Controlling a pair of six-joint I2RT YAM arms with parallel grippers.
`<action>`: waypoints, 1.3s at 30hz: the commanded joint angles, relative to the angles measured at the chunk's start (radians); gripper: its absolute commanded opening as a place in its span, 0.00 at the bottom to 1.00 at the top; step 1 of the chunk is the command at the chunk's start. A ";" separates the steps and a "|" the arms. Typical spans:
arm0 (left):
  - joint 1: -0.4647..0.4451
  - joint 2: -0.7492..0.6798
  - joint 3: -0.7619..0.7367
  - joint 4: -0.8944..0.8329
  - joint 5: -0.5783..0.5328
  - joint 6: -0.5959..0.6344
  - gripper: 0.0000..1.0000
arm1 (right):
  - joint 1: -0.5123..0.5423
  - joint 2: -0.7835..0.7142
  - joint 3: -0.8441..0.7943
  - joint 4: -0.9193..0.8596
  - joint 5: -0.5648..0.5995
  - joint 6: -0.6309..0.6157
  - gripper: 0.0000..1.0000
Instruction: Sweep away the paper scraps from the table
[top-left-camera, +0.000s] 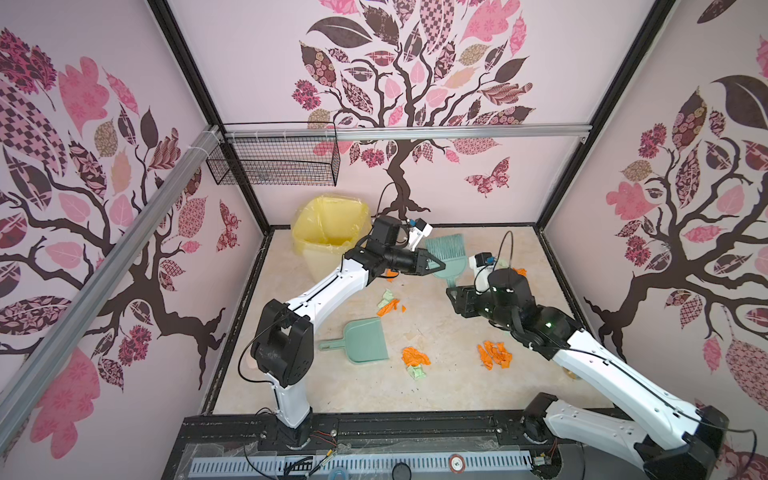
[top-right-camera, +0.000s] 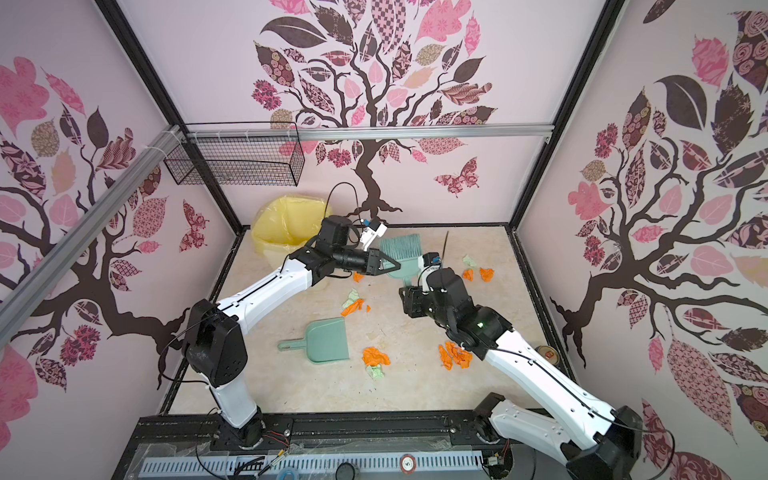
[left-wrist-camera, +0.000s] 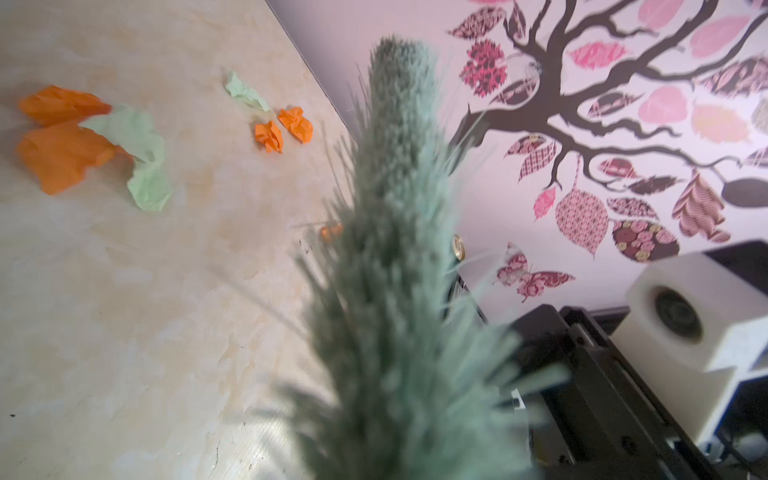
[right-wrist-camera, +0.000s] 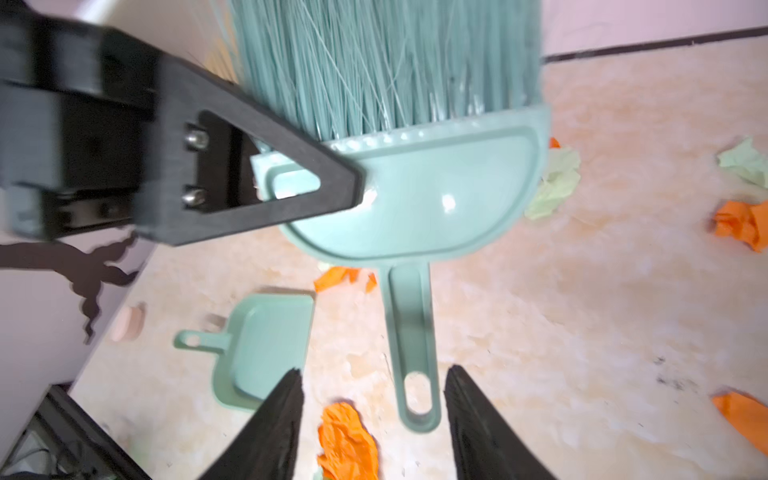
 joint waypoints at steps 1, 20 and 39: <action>0.063 -0.064 -0.070 0.157 -0.018 -0.180 0.00 | -0.010 -0.100 -0.070 0.221 -0.045 0.108 0.62; 0.115 -0.228 -0.288 0.496 -0.241 -0.721 0.00 | -0.124 0.124 -0.398 1.343 -0.105 0.718 0.57; 0.114 -0.261 -0.292 0.510 -0.249 -0.700 0.00 | -0.140 0.347 -0.257 1.346 -0.116 0.825 0.48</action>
